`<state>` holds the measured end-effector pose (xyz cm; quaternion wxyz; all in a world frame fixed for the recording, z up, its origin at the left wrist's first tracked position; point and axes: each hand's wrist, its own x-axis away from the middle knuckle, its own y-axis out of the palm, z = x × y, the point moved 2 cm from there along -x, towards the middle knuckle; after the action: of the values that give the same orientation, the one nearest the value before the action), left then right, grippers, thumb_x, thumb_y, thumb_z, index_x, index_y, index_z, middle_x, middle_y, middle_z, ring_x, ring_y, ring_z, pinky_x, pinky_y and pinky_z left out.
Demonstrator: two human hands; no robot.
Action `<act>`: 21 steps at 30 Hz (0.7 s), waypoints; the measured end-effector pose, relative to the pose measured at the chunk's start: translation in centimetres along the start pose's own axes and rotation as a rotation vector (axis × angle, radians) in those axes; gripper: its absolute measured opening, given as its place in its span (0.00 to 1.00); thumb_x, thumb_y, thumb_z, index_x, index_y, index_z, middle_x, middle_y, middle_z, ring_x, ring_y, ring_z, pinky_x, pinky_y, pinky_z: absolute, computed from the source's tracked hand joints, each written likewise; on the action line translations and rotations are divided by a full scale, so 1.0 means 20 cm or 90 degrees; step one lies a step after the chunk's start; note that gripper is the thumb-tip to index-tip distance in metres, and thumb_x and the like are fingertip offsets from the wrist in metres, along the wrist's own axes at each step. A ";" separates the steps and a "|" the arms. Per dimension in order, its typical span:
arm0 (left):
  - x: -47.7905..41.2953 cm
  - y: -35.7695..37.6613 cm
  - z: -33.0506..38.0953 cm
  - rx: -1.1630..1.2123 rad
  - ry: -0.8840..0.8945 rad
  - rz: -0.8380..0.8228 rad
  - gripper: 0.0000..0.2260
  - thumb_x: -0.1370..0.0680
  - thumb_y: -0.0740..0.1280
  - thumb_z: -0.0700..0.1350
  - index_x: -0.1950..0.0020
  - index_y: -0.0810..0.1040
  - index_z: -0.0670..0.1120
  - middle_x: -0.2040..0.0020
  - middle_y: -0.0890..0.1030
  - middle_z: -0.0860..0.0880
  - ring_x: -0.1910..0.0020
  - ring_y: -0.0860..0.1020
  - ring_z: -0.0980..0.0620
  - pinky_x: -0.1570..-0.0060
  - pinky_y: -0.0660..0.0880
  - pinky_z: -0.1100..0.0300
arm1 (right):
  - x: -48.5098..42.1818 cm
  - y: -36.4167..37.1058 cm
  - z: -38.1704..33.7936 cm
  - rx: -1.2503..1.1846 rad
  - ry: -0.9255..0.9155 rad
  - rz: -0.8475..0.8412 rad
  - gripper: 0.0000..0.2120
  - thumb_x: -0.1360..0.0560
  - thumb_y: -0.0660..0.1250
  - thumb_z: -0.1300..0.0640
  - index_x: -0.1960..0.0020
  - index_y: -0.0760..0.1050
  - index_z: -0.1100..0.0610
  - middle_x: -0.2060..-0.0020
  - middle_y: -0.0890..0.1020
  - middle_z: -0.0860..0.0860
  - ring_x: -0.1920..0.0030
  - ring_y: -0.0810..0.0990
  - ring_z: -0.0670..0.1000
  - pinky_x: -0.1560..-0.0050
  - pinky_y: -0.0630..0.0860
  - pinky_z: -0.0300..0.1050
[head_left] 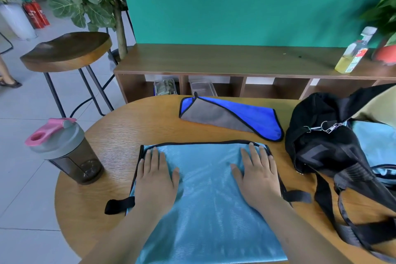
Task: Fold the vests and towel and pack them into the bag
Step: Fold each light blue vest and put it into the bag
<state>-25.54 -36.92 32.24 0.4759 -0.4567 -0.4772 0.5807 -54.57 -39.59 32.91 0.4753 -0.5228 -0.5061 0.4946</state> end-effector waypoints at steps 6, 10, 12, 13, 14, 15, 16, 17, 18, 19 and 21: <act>-0.04 0.01 -0.04 -0.030 0.037 -0.038 0.40 0.20 0.34 0.70 0.13 0.43 0.49 0.14 0.41 0.46 0.15 0.38 0.47 0.17 0.40 0.48 | -0.04 -0.03 0.05 0.006 0.005 -0.056 0.39 0.22 0.33 0.25 0.15 0.41 0.41 0.15 0.40 0.48 0.16 0.36 0.55 0.17 0.42 0.58; -0.07 -0.01 -0.08 -0.007 0.067 -0.036 0.41 0.21 0.32 0.70 0.13 0.46 0.49 0.13 0.43 0.49 0.15 0.39 0.51 0.17 0.41 0.50 | -0.03 -0.03 0.09 0.006 -0.003 -0.052 0.39 0.22 0.31 0.25 0.15 0.41 0.40 0.15 0.40 0.47 0.16 0.35 0.53 0.16 0.43 0.57; -0.06 -0.02 -0.09 0.008 0.039 -0.026 0.40 0.20 0.34 0.68 0.13 0.51 0.47 0.13 0.46 0.48 0.15 0.40 0.50 0.16 0.43 0.49 | -0.02 -0.04 0.09 0.003 0.001 -0.051 0.39 0.22 0.31 0.25 0.15 0.42 0.40 0.15 0.40 0.47 0.16 0.35 0.53 0.16 0.43 0.57; -0.05 -0.03 -0.10 -0.001 0.015 -0.019 0.39 0.19 0.36 0.67 0.14 0.52 0.47 0.13 0.46 0.48 0.15 0.41 0.49 0.17 0.42 0.47 | -0.02 -0.04 0.09 0.001 0.004 -0.051 0.39 0.22 0.32 0.25 0.15 0.42 0.40 0.15 0.40 0.47 0.16 0.35 0.53 0.16 0.43 0.57; -0.05 -0.03 -0.10 -0.014 -0.009 -0.020 0.38 0.18 0.37 0.66 0.14 0.52 0.46 0.13 0.46 0.47 0.15 0.41 0.47 0.17 0.42 0.46 | -0.01 -0.04 0.08 -0.002 0.008 -0.051 0.39 0.22 0.32 0.25 0.15 0.42 0.40 0.15 0.40 0.47 0.16 0.35 0.53 0.16 0.43 0.57; -0.05 -0.04 -0.10 -0.022 -0.026 -0.032 0.37 0.17 0.38 0.66 0.14 0.50 0.46 0.13 0.44 0.46 0.15 0.41 0.46 0.17 0.42 0.45 | -0.01 -0.04 0.08 -0.002 0.010 -0.053 0.39 0.22 0.32 0.25 0.15 0.41 0.40 0.15 0.40 0.47 0.16 0.35 0.53 0.16 0.42 0.57; -0.06 -0.04 -0.10 -0.024 -0.035 -0.049 0.37 0.17 0.38 0.66 0.13 0.48 0.46 0.14 0.42 0.46 0.15 0.40 0.45 0.17 0.43 0.44 | -0.01 -0.04 0.08 -0.001 0.011 -0.056 0.39 0.22 0.32 0.25 0.15 0.41 0.40 0.15 0.40 0.47 0.16 0.35 0.53 0.16 0.42 0.57; -0.07 -0.04 -0.10 -0.025 -0.036 -0.067 0.38 0.17 0.37 0.67 0.13 0.46 0.45 0.14 0.40 0.46 0.15 0.40 0.45 0.17 0.44 0.44 | -0.01 -0.04 0.08 0.000 0.013 -0.059 0.38 0.22 0.32 0.25 0.15 0.40 0.40 0.15 0.40 0.47 0.16 0.34 0.53 0.16 0.42 0.57; -0.08 -0.04 -0.11 -0.032 -0.031 -0.080 0.39 0.18 0.36 0.67 0.14 0.44 0.45 0.14 0.38 0.46 0.15 0.39 0.45 0.17 0.45 0.44 | -0.01 -0.04 0.08 0.002 0.013 -0.061 0.38 0.22 0.32 0.25 0.15 0.40 0.40 0.15 0.40 0.47 0.16 0.34 0.54 0.16 0.42 0.57; -0.09 -0.05 -0.11 -0.042 -0.024 -0.088 0.39 0.19 0.35 0.68 0.14 0.42 0.45 0.14 0.37 0.46 0.15 0.38 0.45 0.17 0.45 0.44 | -0.01 -0.04 0.08 0.002 0.013 -0.064 0.38 0.22 0.32 0.25 0.15 0.40 0.40 0.15 0.40 0.47 0.16 0.35 0.54 0.16 0.42 0.57; -0.10 -0.06 -0.13 -0.053 -0.006 -0.089 0.41 0.21 0.31 0.69 0.14 0.43 0.46 0.14 0.37 0.46 0.15 0.37 0.46 0.17 0.44 0.44 | -0.01 -0.04 0.08 -0.002 0.011 -0.073 0.39 0.22 0.33 0.25 0.15 0.40 0.40 0.15 0.39 0.48 0.16 0.35 0.54 0.17 0.42 0.57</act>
<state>-22.68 -38.44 33.20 0.4937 -0.4388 -0.5339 0.5279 -56.26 -39.84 33.55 0.5069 -0.4977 -0.5317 0.4611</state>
